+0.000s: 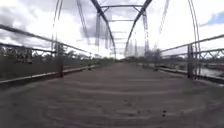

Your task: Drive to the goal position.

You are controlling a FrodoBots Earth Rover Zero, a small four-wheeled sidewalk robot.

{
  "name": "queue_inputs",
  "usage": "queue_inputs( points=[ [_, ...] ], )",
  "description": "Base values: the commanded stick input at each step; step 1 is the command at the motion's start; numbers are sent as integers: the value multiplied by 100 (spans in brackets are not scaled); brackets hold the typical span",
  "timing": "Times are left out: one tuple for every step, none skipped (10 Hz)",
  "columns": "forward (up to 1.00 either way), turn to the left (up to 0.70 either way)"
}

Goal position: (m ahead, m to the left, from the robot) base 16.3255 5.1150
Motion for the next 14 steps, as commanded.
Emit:
queue_inputs(
  points=[
    [100,0],
    [100,0],
    [100,0],
    [100,-1],
    [100,-6],
    [100,-10],
    [100,-13],
    [100,-13],
    [100,-13],
    [100,-13],
    [100,-13],
    [100,-13],
    [100,-13],
    [100,-13]
  ],
)
